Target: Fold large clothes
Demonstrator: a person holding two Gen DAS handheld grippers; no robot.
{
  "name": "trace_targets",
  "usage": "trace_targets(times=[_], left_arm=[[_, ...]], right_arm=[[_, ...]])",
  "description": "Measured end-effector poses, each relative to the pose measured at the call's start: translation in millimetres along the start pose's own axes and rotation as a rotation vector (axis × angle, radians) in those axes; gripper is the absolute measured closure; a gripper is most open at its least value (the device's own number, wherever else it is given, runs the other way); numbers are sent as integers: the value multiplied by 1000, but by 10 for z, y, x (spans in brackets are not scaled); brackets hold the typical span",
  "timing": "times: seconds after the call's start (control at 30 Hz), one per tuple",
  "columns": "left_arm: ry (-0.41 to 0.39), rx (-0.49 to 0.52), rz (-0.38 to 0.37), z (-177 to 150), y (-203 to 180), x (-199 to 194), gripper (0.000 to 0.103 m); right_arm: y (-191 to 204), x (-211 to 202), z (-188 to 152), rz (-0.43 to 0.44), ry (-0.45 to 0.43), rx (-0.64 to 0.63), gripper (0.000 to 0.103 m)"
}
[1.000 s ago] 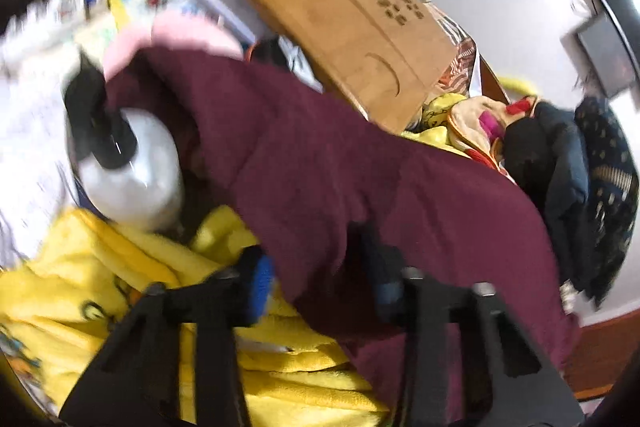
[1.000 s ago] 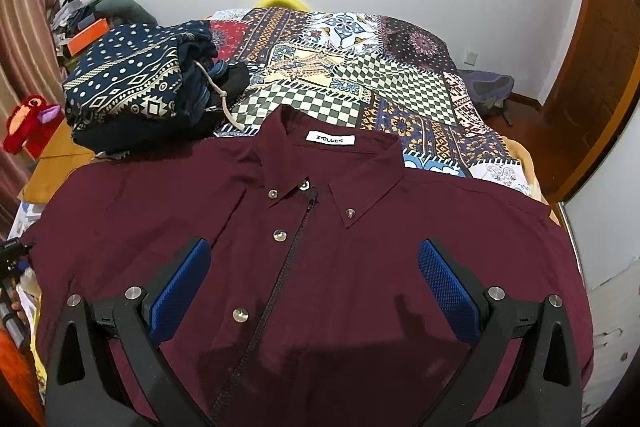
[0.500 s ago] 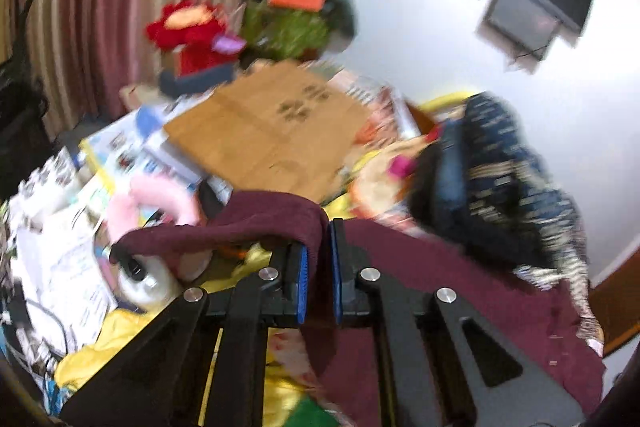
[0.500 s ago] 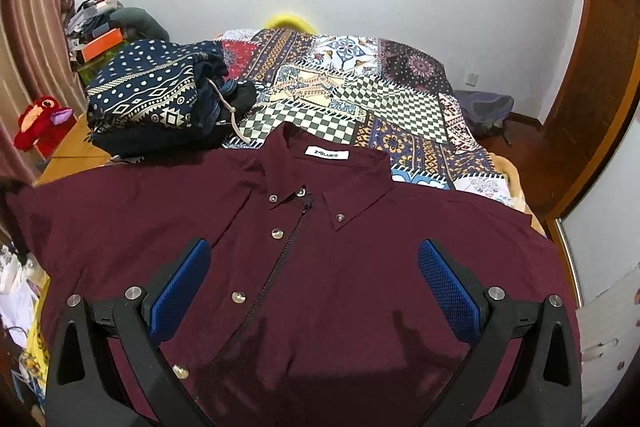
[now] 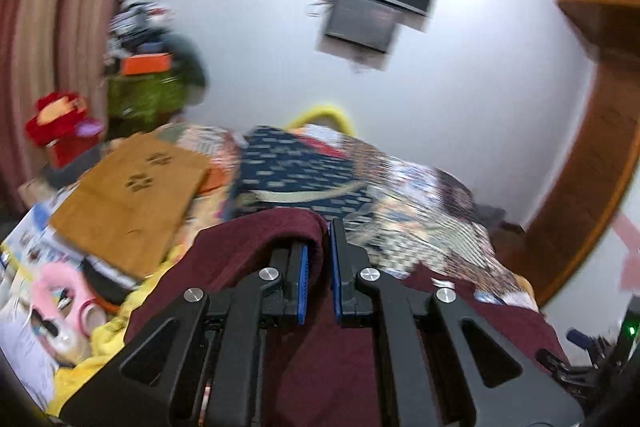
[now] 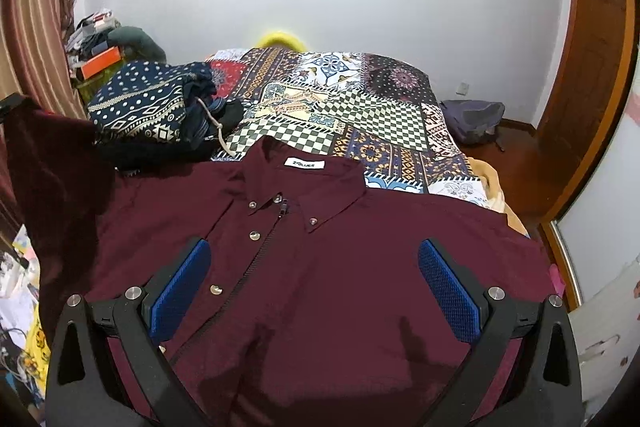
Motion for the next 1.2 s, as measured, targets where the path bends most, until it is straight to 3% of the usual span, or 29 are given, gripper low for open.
trace_targets(times=[0.17,0.37,0.63,0.8,0.9,0.97,1.1,1.2], left_arm=[[97,90,-149,-349,-800,178,95],[282,172,-233,-1035,-1367,507,95],[559,215,-295,-2011,-1619,790,95],[656,267,-282,-2406,-1644,836,90],[672,276,-281,-2448,-1608,785,82],[669,280,-269,-2384,-1567,745,67],[602,275,-264,-2100,-1496,623,58],[509,278,-242,-1780,-1380,483,46]], right_arm=[[-112,-46,-32,-5,-9,26,0],[-213,-96,-71,-12,-15,41,0],[-309,-62,-151,-19,6,48,0],[-317,-35,-176,-19,19,47,0],[-293,-28,-186,-21,24,34,0],[-256,-25,-182,-24,27,19,0],[-154,-39,-131,-27,19,-14,0],[-45,-36,-63,-22,9,-35,0]])
Point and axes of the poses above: each gripper's, at about its wrist camera, not at the fingertips, and x roughly the way its jaws point, y to its left, z to its top, the point moved 9 cm from there along x, roughly the way its jaws point, and after that the axes turned 2 degrees about z, right-handed, at the moved point
